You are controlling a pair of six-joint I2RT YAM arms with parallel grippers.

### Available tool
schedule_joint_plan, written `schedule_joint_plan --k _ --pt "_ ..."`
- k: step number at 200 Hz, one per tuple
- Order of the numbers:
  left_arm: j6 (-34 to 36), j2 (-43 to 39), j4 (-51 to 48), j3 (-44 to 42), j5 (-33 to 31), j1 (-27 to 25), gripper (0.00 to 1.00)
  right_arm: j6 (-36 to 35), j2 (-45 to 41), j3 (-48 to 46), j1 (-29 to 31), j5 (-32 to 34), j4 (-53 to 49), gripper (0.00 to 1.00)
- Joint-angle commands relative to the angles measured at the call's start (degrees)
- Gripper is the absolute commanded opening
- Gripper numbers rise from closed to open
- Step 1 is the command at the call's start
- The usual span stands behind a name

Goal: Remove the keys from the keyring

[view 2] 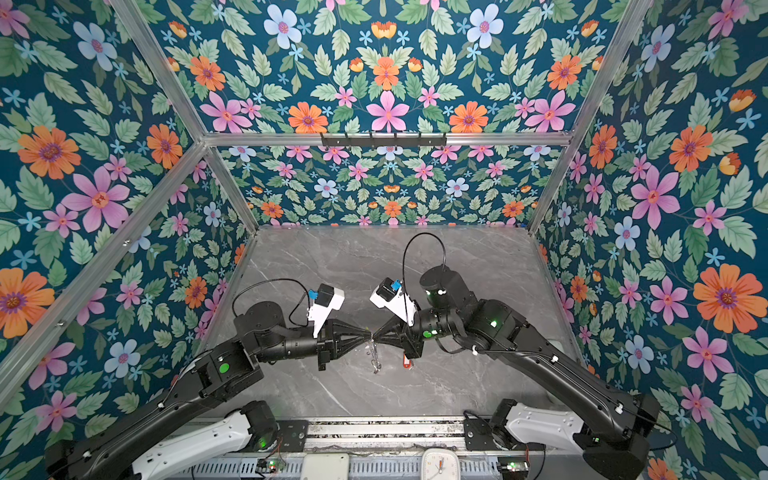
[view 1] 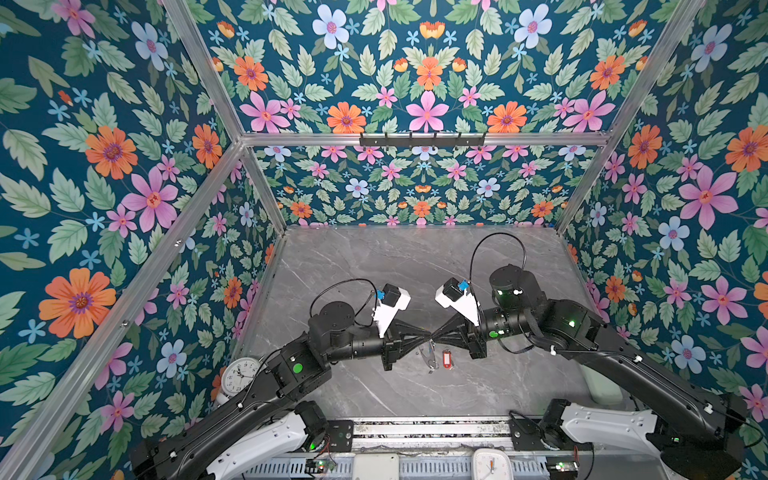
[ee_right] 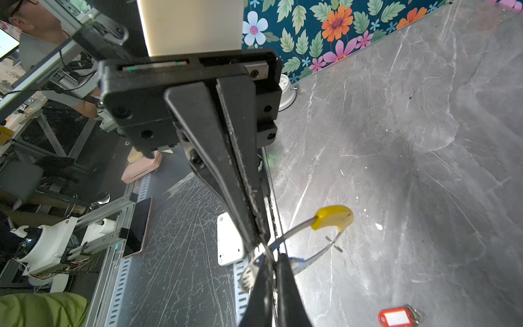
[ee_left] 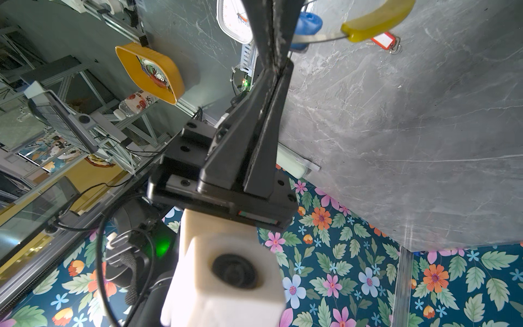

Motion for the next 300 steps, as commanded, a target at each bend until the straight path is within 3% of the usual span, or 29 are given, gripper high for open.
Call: schedule_joint_plan --k 1,19,81,179,224,251,300 --pt "0.07 -0.8 3.74 -0.13 0.51 -0.1 0.0 0.58 -0.66 -0.66 0.04 1.23 4.68 0.22" --pt "-0.41 -1.12 4.2 -0.46 -0.09 -0.06 0.0 1.22 -1.09 -1.52 0.04 1.71 5.75 0.29" --pt "-1.67 -2.46 6.5 -1.69 -2.09 -0.1 0.0 3.87 -4.45 -7.46 0.36 3.39 12.53 0.39" --pt "-3.16 -2.54 9.78 -2.94 -3.14 -0.08 0.0 3.24 -3.72 -8.49 4.88 8.37 14.35 0.43" --pt "-3.17 -3.86 9.56 -3.06 -4.36 -0.1 0.0 3.03 -3.49 -8.4 5.24 10.46 13.6 0.21" --pt "-3.9 -4.93 12.03 -4.35 -5.7 -0.1 0.0 3.19 -3.08 -8.82 5.63 10.43 14.43 0.0" --pt "-5.55 -8.14 21.39 -9.87 -9.14 -0.1 0.0 3.09 -1.59 -8.83 7.23 10.02 18.42 0.0"
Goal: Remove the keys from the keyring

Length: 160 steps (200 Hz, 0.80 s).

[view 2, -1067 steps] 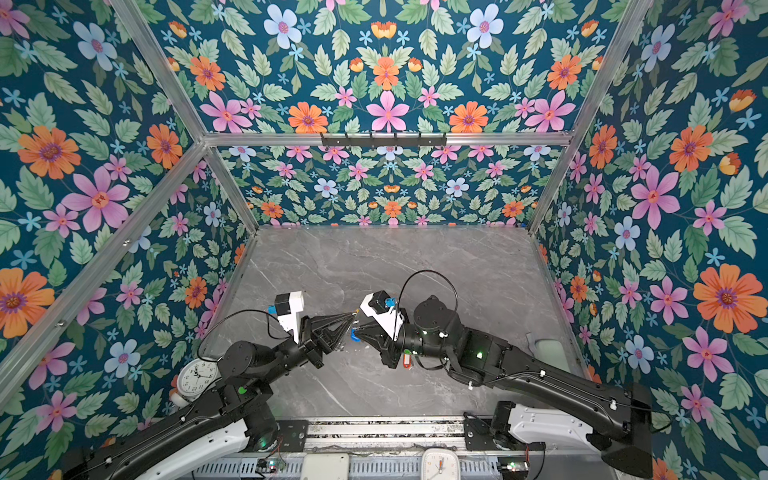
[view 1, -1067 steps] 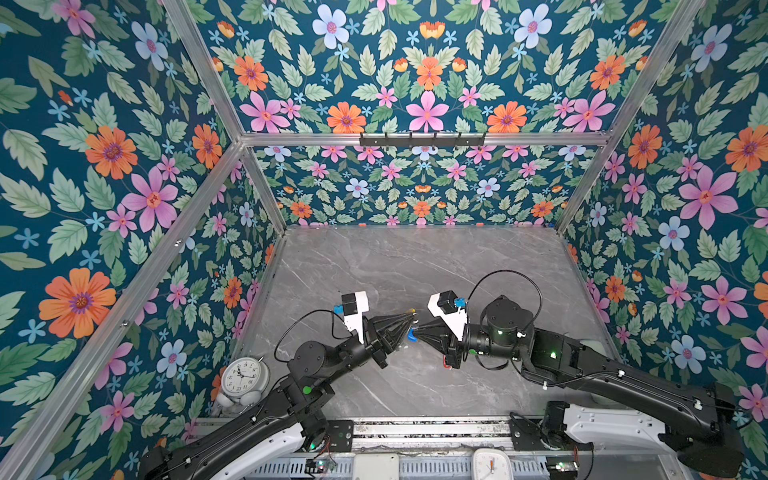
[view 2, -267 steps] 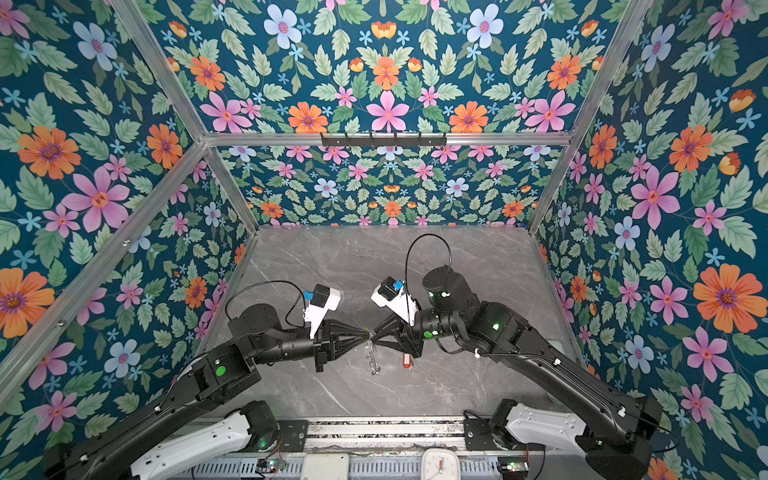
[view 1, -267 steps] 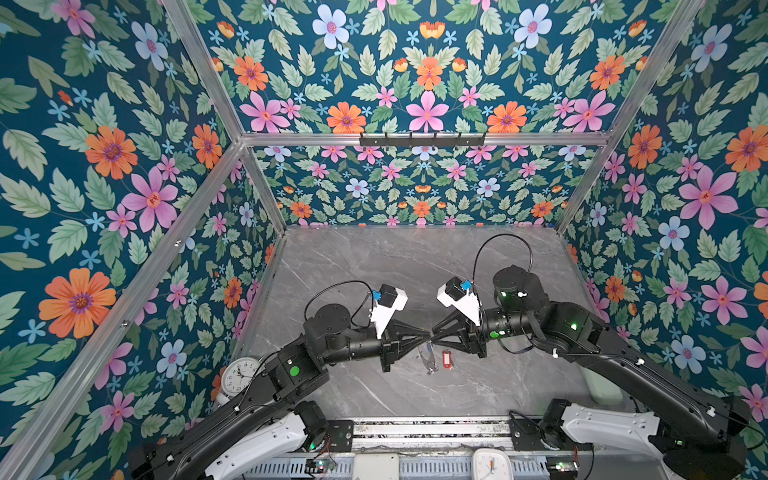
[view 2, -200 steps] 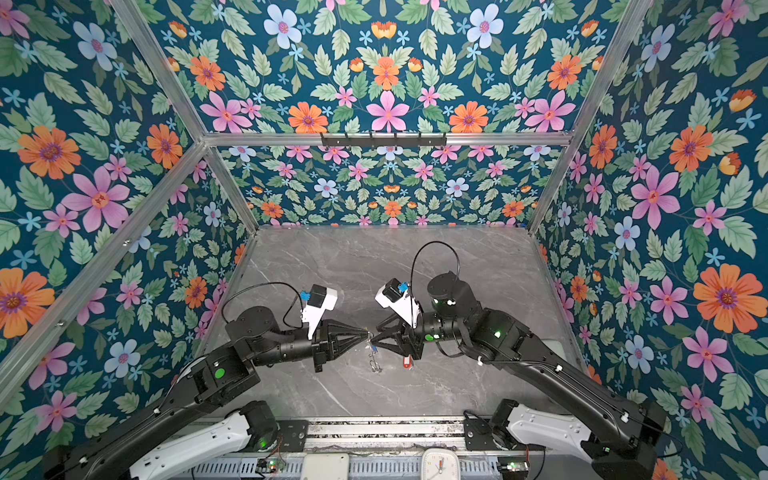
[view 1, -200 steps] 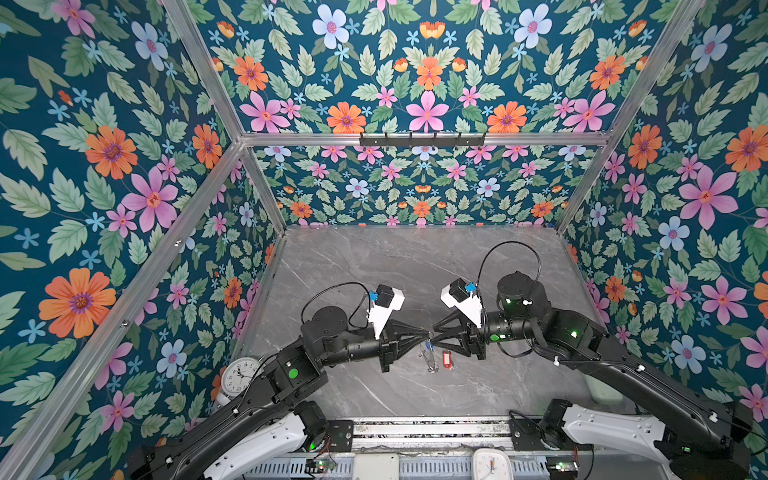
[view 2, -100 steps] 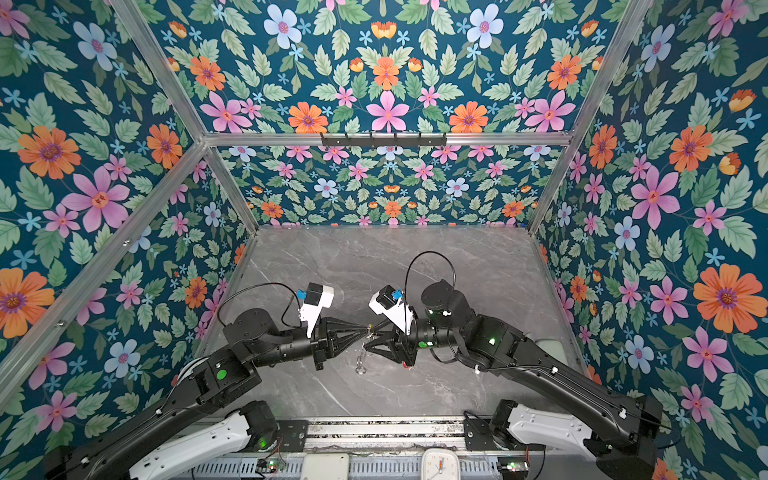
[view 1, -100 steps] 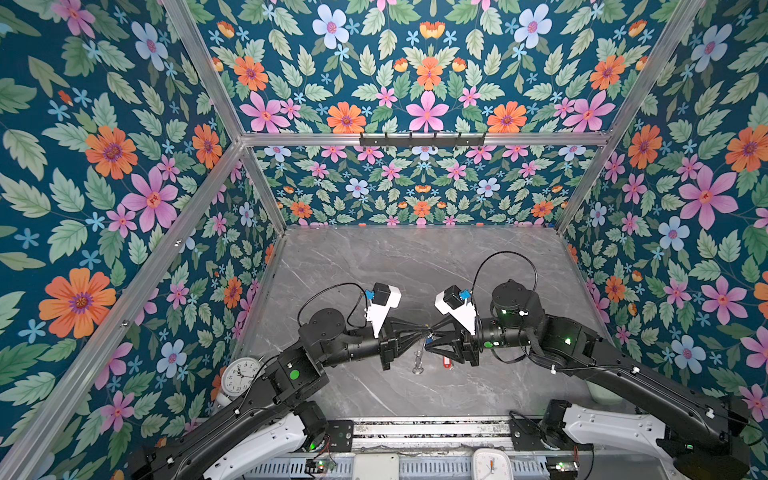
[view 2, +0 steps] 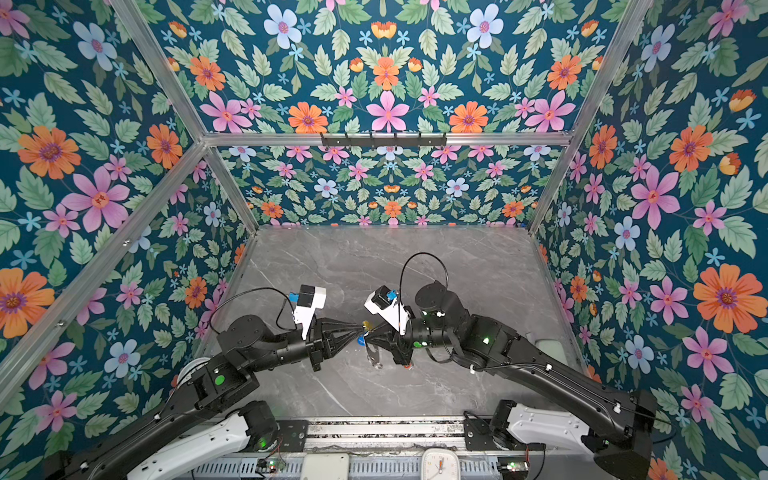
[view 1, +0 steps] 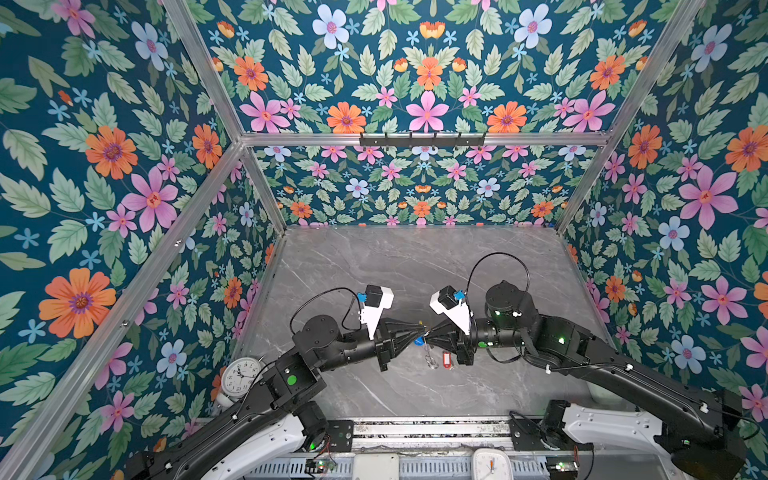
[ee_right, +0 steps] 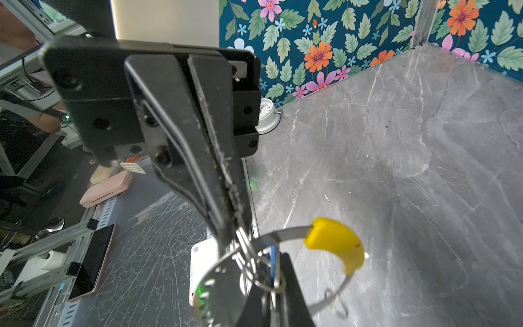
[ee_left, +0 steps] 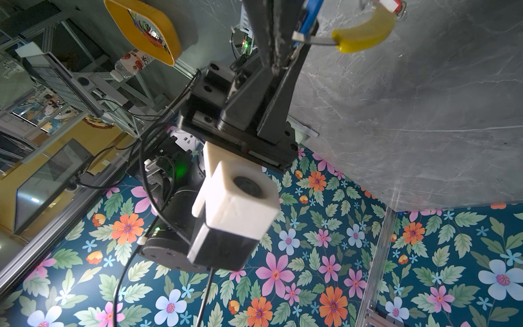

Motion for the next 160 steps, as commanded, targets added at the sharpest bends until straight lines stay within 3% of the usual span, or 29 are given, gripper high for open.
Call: schedule_joint_plan --k 1,73,160 --pt "-1.05 -1.74 9.59 -2.12 -2.94 -0.01 0.0 -0.27 0.56 0.04 0.5 -0.38 3.98 0.0" --pt "-2.21 -4.27 24.21 -10.44 -8.77 -0.07 0.0 1.41 2.37 -1.18 2.44 0.03 13.27 0.0" --pt "-1.71 -2.75 35.07 -16.18 -10.12 -0.08 0.0 1.6 2.38 -3.34 3.46 1.98 18.59 0.0"
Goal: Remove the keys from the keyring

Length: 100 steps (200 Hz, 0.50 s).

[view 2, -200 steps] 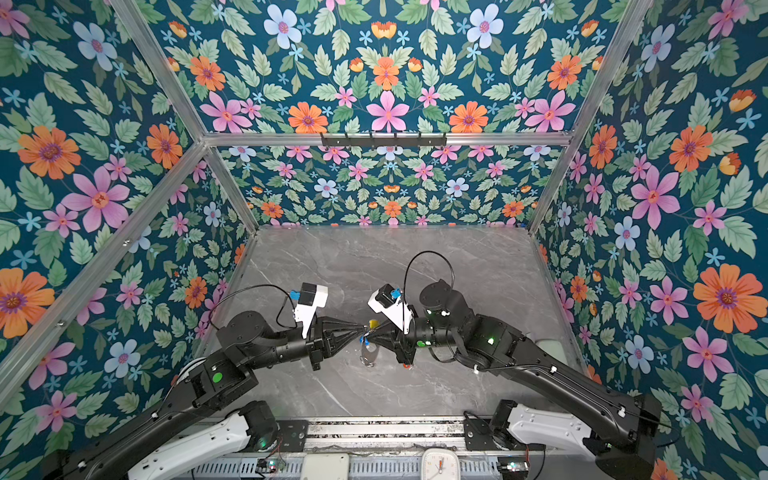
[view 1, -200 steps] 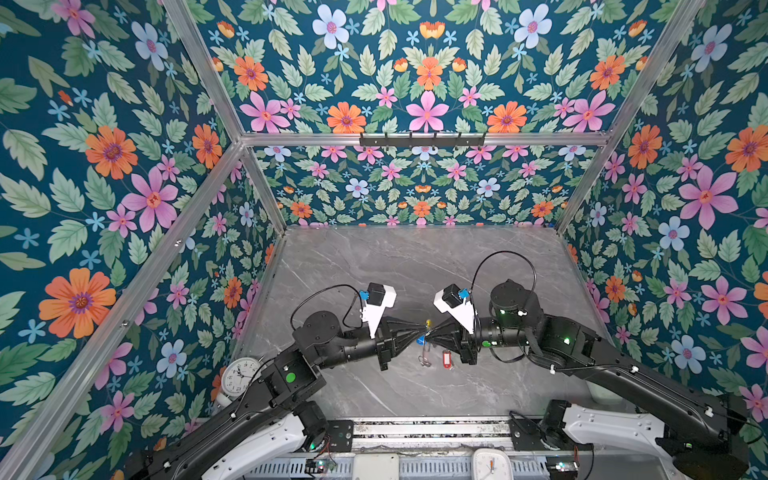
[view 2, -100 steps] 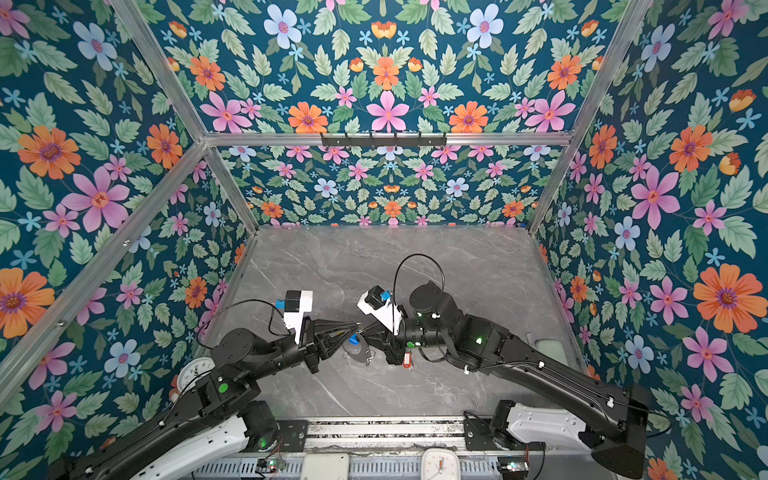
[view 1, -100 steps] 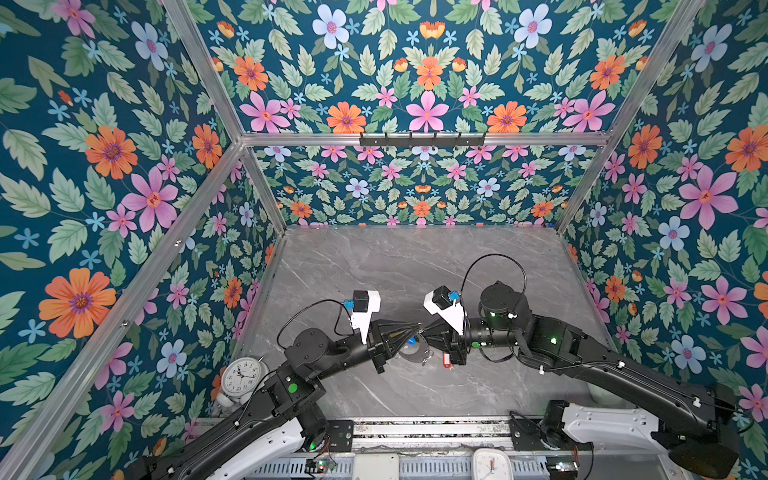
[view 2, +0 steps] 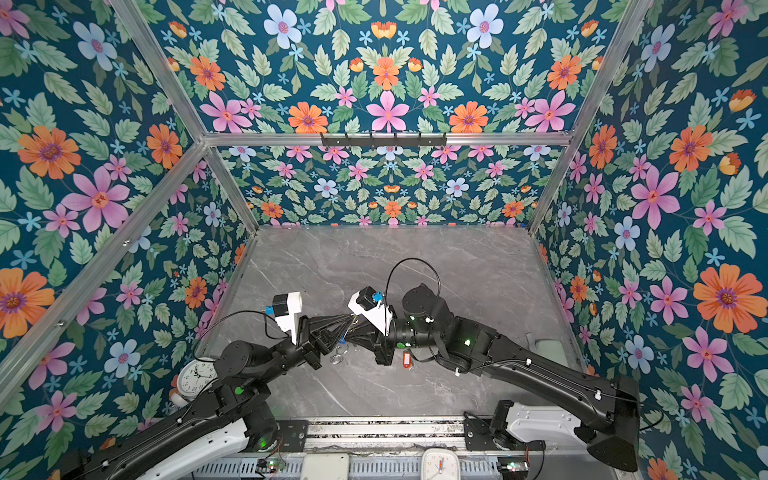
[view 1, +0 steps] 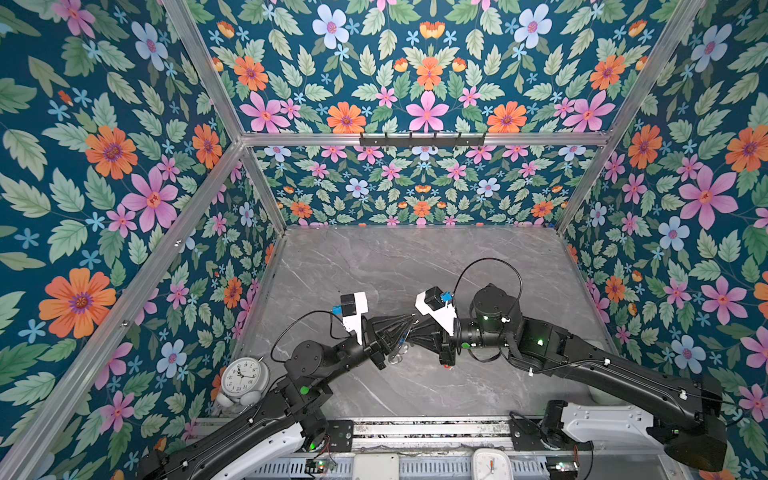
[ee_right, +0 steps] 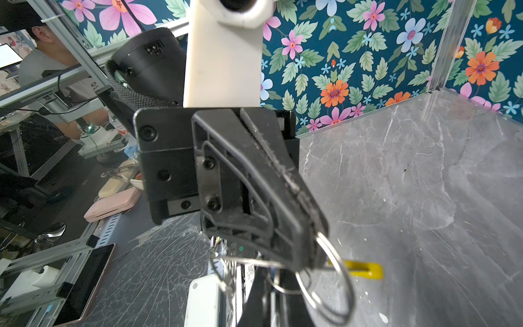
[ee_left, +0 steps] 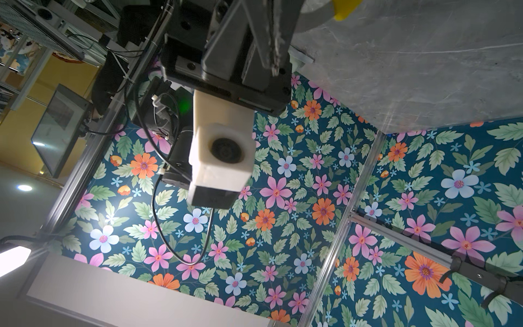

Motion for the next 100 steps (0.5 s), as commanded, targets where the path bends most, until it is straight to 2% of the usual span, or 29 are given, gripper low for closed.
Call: schedule_joint_plan --k 1,41,100 --pt "1.0 -0.23 4.32 -0.93 -0.45 0.0 0.0 0.48 -1.4 -1.15 0.09 1.19 4.17 0.0" --pt "2.72 -3.35 -0.56 -1.62 -2.82 -0.06 0.0 0.61 -6.33 -4.68 0.1 5.0 2.09 0.0" --pt "5.42 -13.86 -16.67 -0.73 -8.4 -0.01 0.0 0.08 -15.88 -9.23 -0.52 15.86 -5.75 0.0"
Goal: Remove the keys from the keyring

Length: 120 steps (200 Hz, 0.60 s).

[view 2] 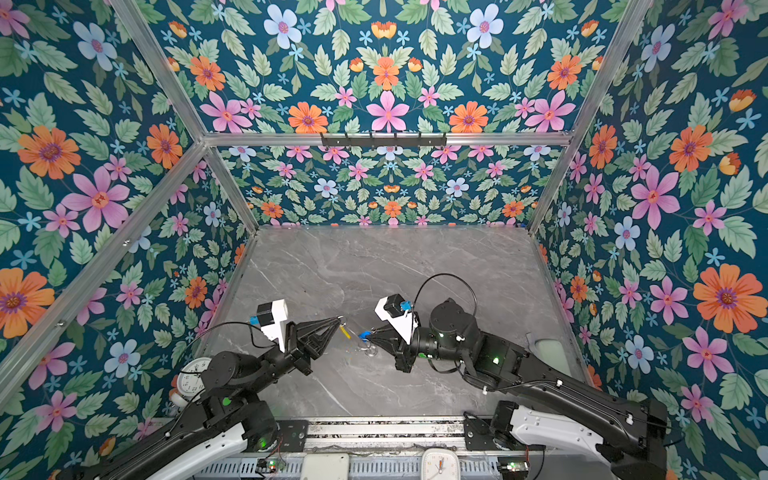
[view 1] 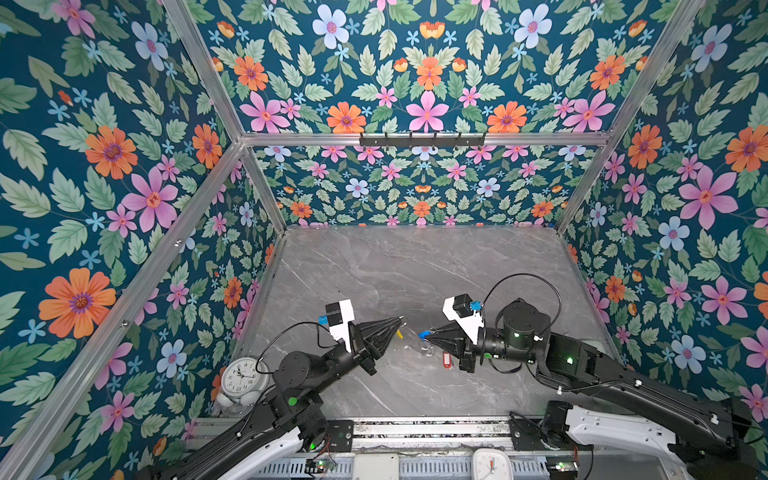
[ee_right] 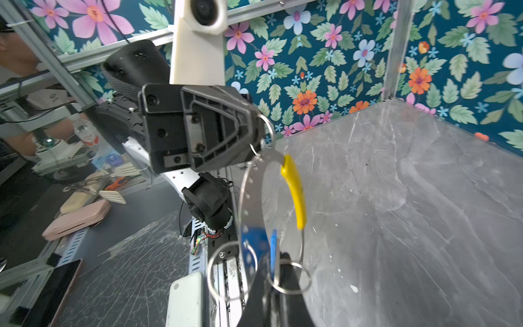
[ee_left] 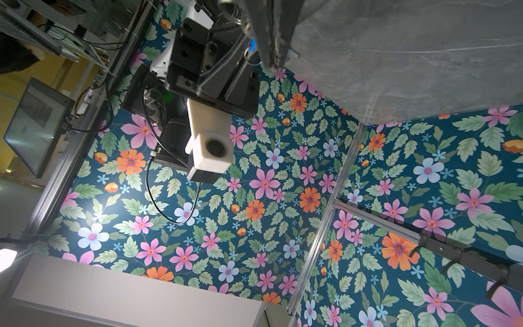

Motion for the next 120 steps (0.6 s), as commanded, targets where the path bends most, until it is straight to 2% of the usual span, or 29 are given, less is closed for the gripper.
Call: schedule_joint_plan --k 1,15,38,55,80,105,120 --pt "1.83 -3.16 -7.47 0.47 -3.32 0.01 0.0 0.0 -2.56 -0.85 -0.66 6.11 -3.53 0.0" --pt "1.83 -5.92 -11.03 0.47 -4.79 0.03 0.0 1.58 -3.92 -2.23 -3.97 4.55 -4.74 0.0" --pt "1.18 -9.95 -15.46 0.22 -6.32 0.03 0.0 7.29 -4.51 -6.7 -13.09 -3.74 -1.8 0.0" --pt "0.63 -12.62 -17.79 -0.02 -7.65 0.03 0.0 10.89 -2.17 -10.49 -17.15 -7.86 1.37 0.0" --pt "-0.07 -15.39 -19.76 -0.54 -8.87 0.0 0.0 14.98 6.06 -15.04 -18.21 -11.79 7.37 0.0" --pt "-0.62 -16.59 -20.03 -1.02 -9.07 0.01 0.0 19.69 18.37 -18.51 -18.11 -17.89 17.59 0.0" --pt "-0.8 -16.65 -20.12 -1.01 -9.07 0.02 0.0 21.13 24.08 -18.74 -17.69 -18.69 21.28 0.0"
